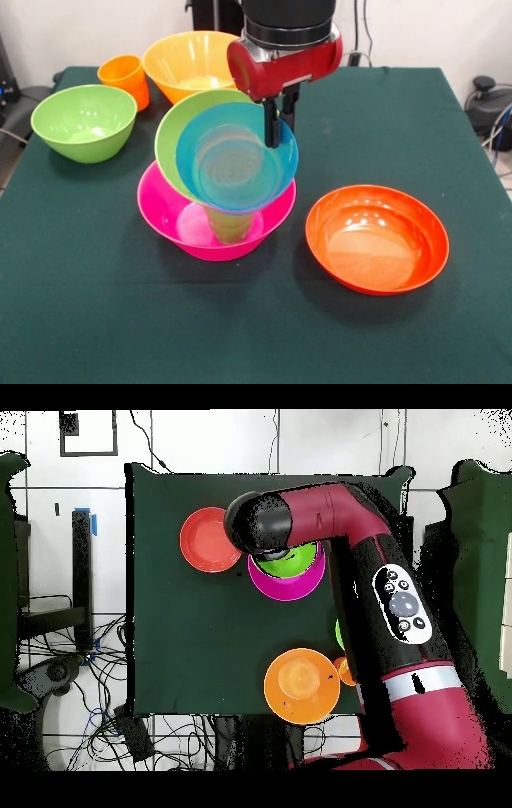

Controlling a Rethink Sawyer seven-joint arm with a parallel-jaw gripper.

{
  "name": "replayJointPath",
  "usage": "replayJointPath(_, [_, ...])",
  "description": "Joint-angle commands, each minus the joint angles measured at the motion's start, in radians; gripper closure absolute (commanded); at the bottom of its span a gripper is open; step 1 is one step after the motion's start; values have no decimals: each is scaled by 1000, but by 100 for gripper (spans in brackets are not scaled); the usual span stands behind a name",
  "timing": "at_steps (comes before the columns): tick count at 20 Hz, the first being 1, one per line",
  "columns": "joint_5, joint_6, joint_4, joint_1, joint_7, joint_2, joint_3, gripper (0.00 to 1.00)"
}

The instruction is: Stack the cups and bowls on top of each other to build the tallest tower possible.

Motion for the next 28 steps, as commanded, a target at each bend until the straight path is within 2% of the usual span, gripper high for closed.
replayJointPath(1, [-27,-26,67,-14,-110,14,3,100])
replayJointPath(28, [5,15,97,-42,-122,-36,8,100])
